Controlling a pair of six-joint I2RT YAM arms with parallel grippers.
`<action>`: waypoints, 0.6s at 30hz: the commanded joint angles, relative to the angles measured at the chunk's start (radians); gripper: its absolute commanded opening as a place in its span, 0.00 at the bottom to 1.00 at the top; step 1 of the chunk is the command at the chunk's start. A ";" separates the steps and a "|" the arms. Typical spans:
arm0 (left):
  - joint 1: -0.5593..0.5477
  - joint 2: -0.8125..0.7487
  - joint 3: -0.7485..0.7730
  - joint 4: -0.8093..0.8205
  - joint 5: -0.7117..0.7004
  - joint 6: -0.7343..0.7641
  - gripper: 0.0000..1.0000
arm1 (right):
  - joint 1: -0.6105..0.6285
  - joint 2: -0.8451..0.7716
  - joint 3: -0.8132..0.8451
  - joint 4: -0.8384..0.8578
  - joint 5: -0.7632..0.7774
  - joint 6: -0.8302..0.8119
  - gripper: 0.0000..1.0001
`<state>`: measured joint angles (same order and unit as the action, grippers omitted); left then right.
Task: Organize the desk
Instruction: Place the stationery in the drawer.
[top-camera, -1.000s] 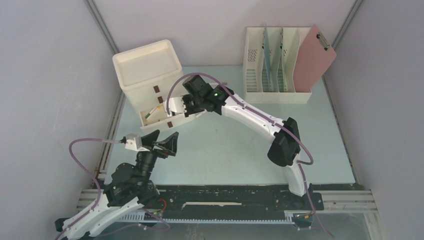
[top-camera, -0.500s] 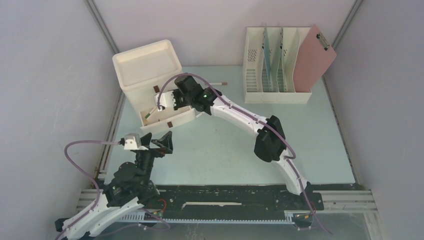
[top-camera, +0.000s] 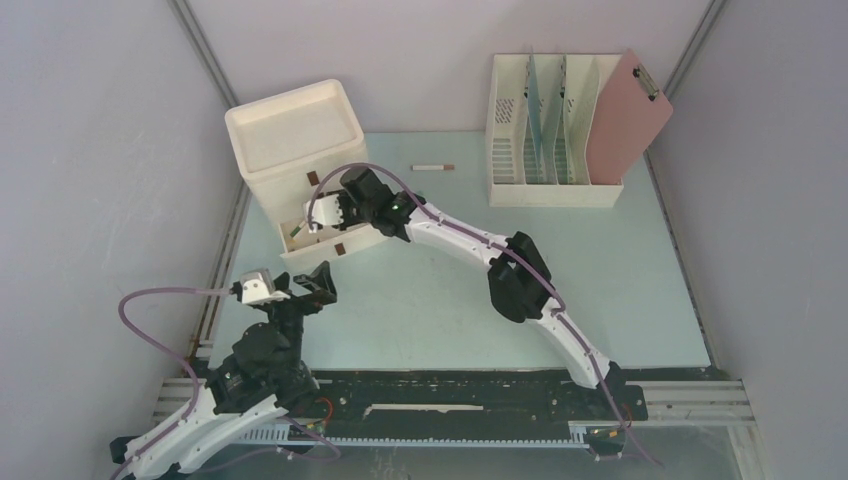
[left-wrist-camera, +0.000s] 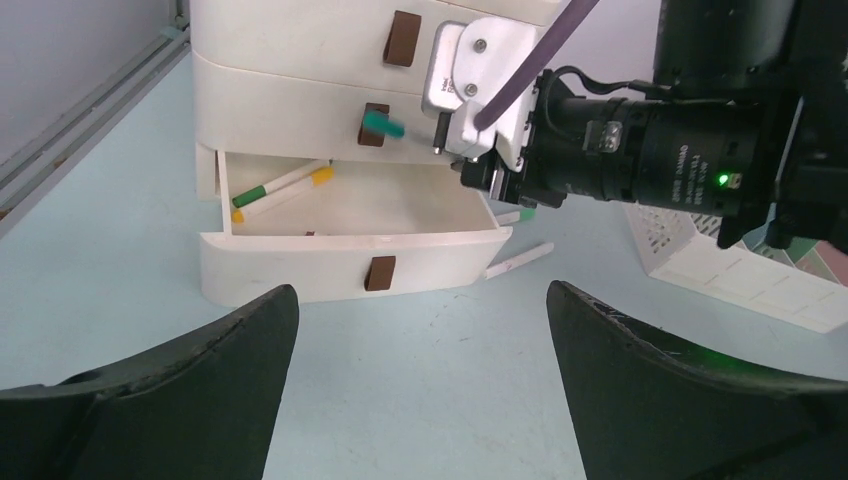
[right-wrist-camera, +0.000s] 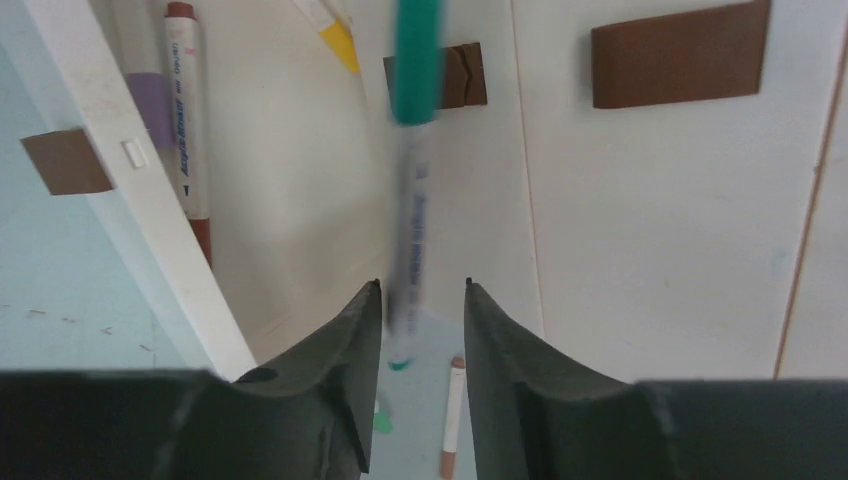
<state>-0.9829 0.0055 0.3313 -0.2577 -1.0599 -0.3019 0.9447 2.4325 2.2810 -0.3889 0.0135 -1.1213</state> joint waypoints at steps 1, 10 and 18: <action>0.006 -0.206 0.032 -0.009 -0.040 -0.040 1.00 | 0.009 0.014 0.040 0.090 0.047 0.050 0.52; 0.006 -0.198 0.034 -0.006 0.083 -0.063 1.00 | -0.013 -0.182 -0.028 -0.163 -0.132 0.291 0.67; 0.006 -0.086 0.014 0.130 0.322 -0.016 1.00 | -0.113 -0.547 -0.324 -0.393 -0.461 0.502 0.70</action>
<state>-0.9829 0.0055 0.3313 -0.2428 -0.8818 -0.3389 0.9070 2.1174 2.0575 -0.6529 -0.2188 -0.7753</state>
